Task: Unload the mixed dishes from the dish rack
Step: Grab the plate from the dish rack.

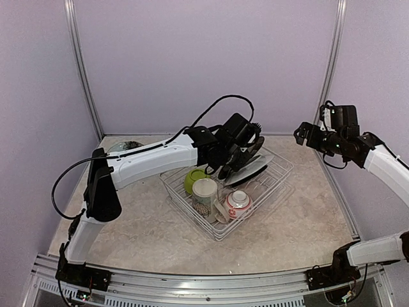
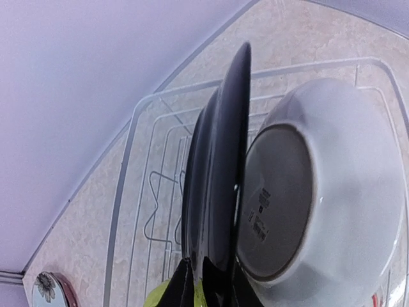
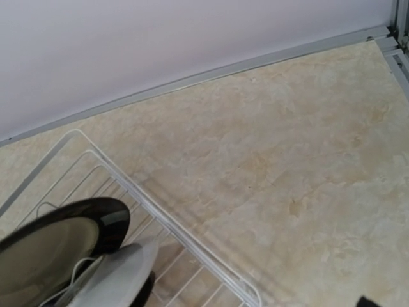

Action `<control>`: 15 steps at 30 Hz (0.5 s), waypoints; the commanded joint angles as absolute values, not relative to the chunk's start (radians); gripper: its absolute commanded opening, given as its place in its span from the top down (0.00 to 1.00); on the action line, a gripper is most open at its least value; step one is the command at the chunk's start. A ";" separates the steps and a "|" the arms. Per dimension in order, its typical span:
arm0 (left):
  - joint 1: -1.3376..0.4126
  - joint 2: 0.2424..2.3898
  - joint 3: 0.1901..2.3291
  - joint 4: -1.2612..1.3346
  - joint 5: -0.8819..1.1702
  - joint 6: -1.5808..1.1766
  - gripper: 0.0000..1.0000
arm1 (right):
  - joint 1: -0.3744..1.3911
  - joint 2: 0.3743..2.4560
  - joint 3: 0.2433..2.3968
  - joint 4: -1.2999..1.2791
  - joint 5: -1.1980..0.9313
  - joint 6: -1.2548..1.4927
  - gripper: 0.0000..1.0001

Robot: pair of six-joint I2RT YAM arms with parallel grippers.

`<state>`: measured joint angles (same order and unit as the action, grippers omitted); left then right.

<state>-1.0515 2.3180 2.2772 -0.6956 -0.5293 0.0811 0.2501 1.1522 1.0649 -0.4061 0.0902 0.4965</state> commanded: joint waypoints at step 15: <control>-1.076 2.322 2.451 -0.731 -0.594 0.126 1.00 | 0.247 1.157 1.037 -0.388 0.086 0.500 0.00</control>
<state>-1.0882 2.3260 2.3192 -0.6567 -0.6273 0.2001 0.2501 1.1576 1.0538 -0.3985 0.0891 0.4969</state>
